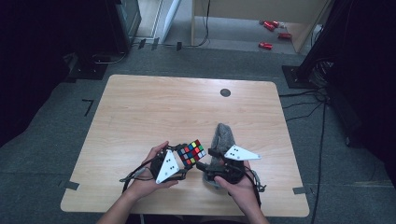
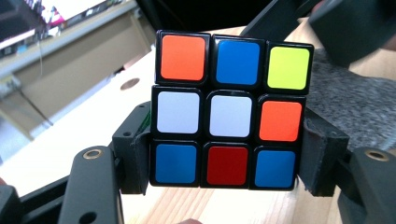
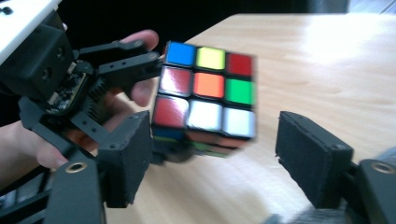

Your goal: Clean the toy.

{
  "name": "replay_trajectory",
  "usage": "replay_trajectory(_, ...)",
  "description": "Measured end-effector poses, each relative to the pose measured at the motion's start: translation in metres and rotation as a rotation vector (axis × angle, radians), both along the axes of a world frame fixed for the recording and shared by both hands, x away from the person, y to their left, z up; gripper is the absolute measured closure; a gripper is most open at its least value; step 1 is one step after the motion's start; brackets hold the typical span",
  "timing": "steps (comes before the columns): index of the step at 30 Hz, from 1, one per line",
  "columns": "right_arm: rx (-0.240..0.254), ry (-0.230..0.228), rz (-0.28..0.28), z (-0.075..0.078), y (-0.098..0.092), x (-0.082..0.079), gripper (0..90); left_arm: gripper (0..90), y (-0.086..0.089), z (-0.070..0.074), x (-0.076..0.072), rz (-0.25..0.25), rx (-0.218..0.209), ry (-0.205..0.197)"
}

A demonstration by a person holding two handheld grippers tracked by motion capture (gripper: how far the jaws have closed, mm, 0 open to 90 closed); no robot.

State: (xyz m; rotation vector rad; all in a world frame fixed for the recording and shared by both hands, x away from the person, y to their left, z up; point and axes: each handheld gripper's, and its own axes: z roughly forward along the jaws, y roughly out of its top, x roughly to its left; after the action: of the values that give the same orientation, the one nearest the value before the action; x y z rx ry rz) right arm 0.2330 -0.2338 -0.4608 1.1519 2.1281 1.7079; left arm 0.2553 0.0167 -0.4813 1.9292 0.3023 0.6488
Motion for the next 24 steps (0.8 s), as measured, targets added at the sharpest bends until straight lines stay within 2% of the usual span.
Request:
replay_trajectory(2, -0.053, -0.038, -0.047, 0.001, -0.008, 0.002, 21.7, 33.5, 0.004, 0.001, 0.003, 0.008, -0.016, 0.043)
replay_trajectory(4, -0.167, -0.101, -0.108, 0.001, -0.016, 0.004, 21.1, 33.6, 0.007, 0.003, 0.005, 0.015, -0.025, 0.071)
replay_trajectory(6, -0.266, -0.168, -0.145, -0.003, -0.026, 0.007, 21.1, 33.6, 0.010, 0.004, 0.006, 0.013, -0.034, 0.100)
replay_trajectory(8, -0.329, -0.185, -0.155, -0.012, -0.035, 0.011, 19.8, 33.7, 0.012, 0.004, 0.008, 0.015, -0.040, 0.116)
replay_trajectory(12, -0.386, -0.150, -0.135, -0.031, -0.039, 0.019, 16.7, 33.7, 0.014, 0.004, 0.010, 0.026, -0.050, 0.140)
replay_trajectory(14, -0.408, -0.111, -0.126, -0.042, -0.036, 0.023, 15.4, 33.7, 0.014, 0.004, 0.010, 0.025, -0.046, 0.145)
replay_trajectory(17, -0.476, -0.059, -0.128, -0.057, -0.034, 0.028, 17.8, 33.7, 0.013, 0.003, 0.010, 0.022, -0.039, 0.147)
replay_trajectory(19, -0.514, -0.016, -0.135, -0.061, -0.034, 0.030, 23.8, 33.7, 0.012, 0.003, 0.009, 0.020, -0.036, 0.148)
replay_trajectory(21, -0.499, -0.018, -0.160, -0.061, -0.037, 0.029, 40.2, 33.7, 0.012, 0.002, 0.009, 0.020, -0.032, 0.152)
replay_trajectory(22, -0.492, -0.001, -0.163, -0.061, -0.038, 0.029, 45.7, 33.7, 0.012, 0.002, 0.009, 0.020, -0.031, 0.153)
replay_trajectory(23, -0.476, 0.035, -0.155, -0.061, -0.040, 0.030, 51.1, 33.7, 0.011, 0.002, 0.009, 0.019, -0.031, 0.155)
replay_trajectory(24, -0.444, 0.057, -0.155, -0.061, -0.041, 0.031, 57.8, 33.7, 0.011, 0.002, 0.009, 0.018, -0.032, 0.157)
